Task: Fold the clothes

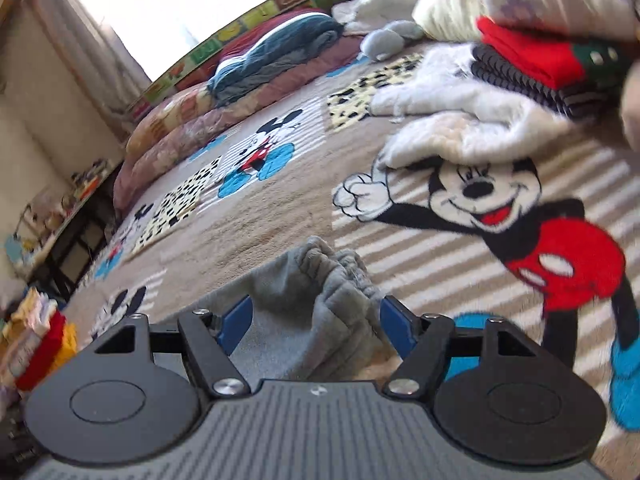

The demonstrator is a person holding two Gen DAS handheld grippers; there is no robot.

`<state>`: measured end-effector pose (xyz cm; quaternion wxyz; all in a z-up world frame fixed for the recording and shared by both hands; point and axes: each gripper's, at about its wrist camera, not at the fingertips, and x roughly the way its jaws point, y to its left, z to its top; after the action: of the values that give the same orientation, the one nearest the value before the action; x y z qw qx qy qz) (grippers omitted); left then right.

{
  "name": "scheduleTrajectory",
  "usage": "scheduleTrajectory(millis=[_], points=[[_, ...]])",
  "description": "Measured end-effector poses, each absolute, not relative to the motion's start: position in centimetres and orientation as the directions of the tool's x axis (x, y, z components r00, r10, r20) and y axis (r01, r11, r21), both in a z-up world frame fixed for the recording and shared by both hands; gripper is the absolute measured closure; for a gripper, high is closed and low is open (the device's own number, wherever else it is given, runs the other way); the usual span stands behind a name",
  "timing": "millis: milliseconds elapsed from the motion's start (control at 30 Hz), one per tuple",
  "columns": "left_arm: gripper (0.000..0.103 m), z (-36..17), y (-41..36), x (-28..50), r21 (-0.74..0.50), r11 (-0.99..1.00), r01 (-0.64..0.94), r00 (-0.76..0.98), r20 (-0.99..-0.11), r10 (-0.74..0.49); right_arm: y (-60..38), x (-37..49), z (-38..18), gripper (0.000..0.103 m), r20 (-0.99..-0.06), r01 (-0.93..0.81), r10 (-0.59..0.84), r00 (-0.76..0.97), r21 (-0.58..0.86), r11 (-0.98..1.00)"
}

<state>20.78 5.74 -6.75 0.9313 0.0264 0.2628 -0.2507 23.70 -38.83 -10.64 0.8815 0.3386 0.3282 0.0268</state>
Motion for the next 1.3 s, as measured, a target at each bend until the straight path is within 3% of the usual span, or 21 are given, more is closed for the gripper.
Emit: scheduleTrajectory(millis=[200, 367, 600, 633, 700, 800, 900, 1000, 1300], points=[[0.061, -6.9, 2.6, 16.4, -0.064, 0.857, 0.512, 0.729, -0.496, -0.472, -38.5, 24.0, -14.5, 0.029, -0.531, 0.25, 0.318, 0.785, 0.742, 0.622], [0.061, -6.3, 2.8, 13.9, -0.15, 0.875, 0.461, 0.746, -0.468, -0.474, -37.1, 24.6, -16.1, 0.02, -0.476, 0.231, 0.331, 0.815, 0.791, 0.567], [0.061, -7.7, 3.9, 15.3, -0.217, 0.891, 0.399, 0.76, -0.466, -0.453, -36.8, 26.7, -16.4, 0.02, -0.459, 0.196, 0.319, 0.829, 0.773, 0.603], [0.061, -8.0, 4.5, 15.6, -0.237, 0.9, 0.366, 0.768, -0.469, -0.436, -37.0, 26.8, -16.4, 0.021, -0.455, 0.199, 0.312, 0.834, 0.776, 0.599], [0.061, -8.7, 5.8, 16.3, -0.276, 0.913, 0.3, 0.782, -0.477, -0.401, -37.3, 26.9, -16.7, 0.036, -0.46, 0.223, 0.279, 0.843, 0.771, 0.596], [0.061, -9.5, 8.0, 17.2, -0.329, 0.925, 0.192, 0.802, -0.491, -0.341, -37.4, 26.4, -17.2, 0.051, -0.452, 0.234, 0.241, 0.859, 0.765, 0.6], [0.061, -10.2, 9.6, 18.2, -0.392, 0.907, 0.151, 0.781, -0.515, -0.353, -37.7, 26.0, -17.7, 0.063, -0.437, 0.235, 0.228, 0.87, 0.775, 0.587], [0.061, -10.8, 9.5, 18.6, -0.377, 0.912, 0.164, 0.761, -0.54, -0.36, -38.4, 25.5, -17.5, 0.069, -0.427, 0.235, 0.232, 0.874, 0.79, 0.567], [0.057, -9.2, 11.1, 18.1, -0.44, 0.883, 0.163, 0.817, -0.441, -0.371, -37.0, 24.5, -13.8, 0.069, -0.409, 0.199, 0.234, 0.882, 0.773, 0.602]])
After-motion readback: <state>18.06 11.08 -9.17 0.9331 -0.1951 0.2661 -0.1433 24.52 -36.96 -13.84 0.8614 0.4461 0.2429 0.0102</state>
